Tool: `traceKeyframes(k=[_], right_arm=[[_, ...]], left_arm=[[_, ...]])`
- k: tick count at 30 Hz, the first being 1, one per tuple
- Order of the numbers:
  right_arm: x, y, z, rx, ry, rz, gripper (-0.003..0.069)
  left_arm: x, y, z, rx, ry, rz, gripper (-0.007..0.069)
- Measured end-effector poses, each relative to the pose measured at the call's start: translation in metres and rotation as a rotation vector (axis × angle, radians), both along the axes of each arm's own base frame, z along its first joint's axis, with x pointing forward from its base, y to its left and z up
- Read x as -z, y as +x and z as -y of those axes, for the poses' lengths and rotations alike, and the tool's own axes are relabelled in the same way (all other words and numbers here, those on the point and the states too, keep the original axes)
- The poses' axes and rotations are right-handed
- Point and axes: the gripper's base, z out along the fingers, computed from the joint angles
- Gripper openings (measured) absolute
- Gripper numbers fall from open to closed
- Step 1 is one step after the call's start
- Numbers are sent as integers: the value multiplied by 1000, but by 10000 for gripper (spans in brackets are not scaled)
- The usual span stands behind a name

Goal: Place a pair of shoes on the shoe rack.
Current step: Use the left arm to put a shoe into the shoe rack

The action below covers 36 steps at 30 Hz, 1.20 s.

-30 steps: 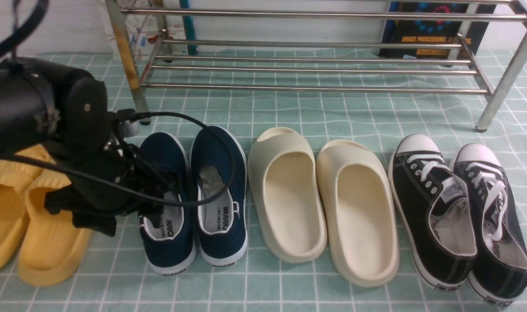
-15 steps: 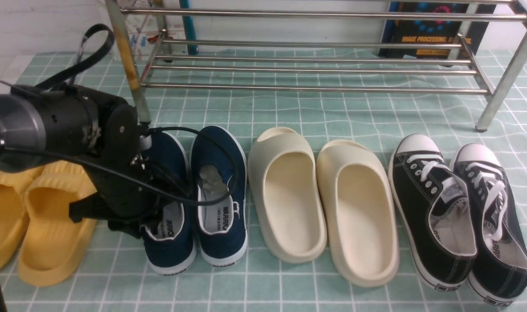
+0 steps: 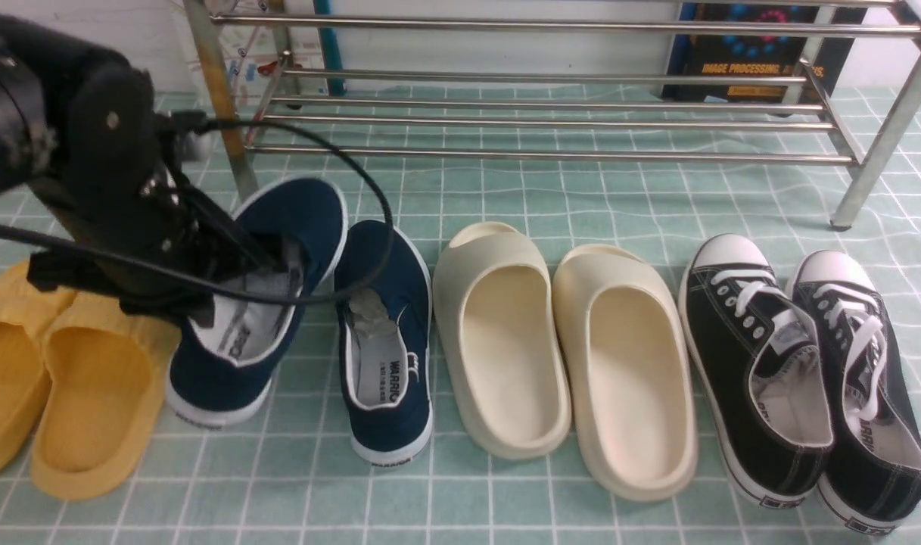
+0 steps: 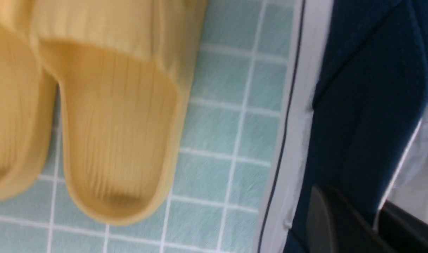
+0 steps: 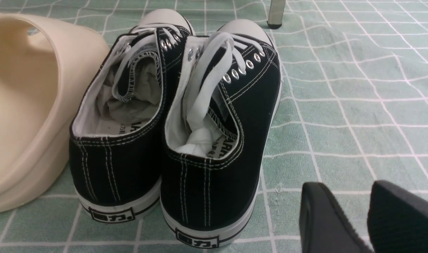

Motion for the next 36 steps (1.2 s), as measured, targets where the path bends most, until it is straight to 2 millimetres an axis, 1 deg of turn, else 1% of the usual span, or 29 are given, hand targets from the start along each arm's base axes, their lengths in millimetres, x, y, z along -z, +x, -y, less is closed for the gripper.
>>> traceKeyframes(k=[3, 5, 9, 10, 11, 13, 15, 16, 21, 24, 27, 28, 31, 32, 33, 36], right_arm=[[0, 0, 0, 0, 0, 0, 239], [0, 0, 0, 0, 0, 0, 239], [0, 0, 0, 0, 0, 0, 239], [0, 0, 0, 0, 0, 0, 239], [0, 0, 0, 0, 0, 0, 239], [0, 0, 0, 0, 0, 0, 239], [0, 0, 0, 0, 0, 0, 239], [0, 0, 0, 0, 0, 0, 239], [0, 0, 0, 0, 0, 0, 239], [0, 0, 0, 1, 3, 0, 239], [0, 0, 0, 1, 4, 0, 239], [0, 0, 0, 1, 4, 0, 239], [0, 0, 0, 1, 4, 0, 239], [0, 0, 0, 1, 4, 0, 239], [0, 0, 0, 1, 4, 0, 239], [0, 0, 0, 1, 4, 0, 239]], left_arm=[[-19, 7, 5, 49, -20, 15, 20], [-23, 18, 10, 64, -27, 12, 20], [-19, 45, 18, 63, -22, 8, 20], [-19, 47, 19, 63, -22, 9, 20], [-21, 59, 22, 63, -25, 23, 20], [-19, 74, 26, 61, -21, 30, 20], [-16, 81, 28, 57, -17, 25, 20], [-14, 90, 30, 48, -12, 28, 20], [-6, 115, 34, 15, -18, 50, 20], [-1, 130, 29, -22, -56, 66, 20], [4, 143, 18, -56, -100, 70, 20], [8, 148, 11, -63, -111, 68, 20], [20, 160, 1, -60, -131, 73, 20], [20, 160, 1, -60, -134, 74, 20], [27, 165, -1, -57, -134, 76, 20], [34, 171, 1, -50, -146, 100, 20]])
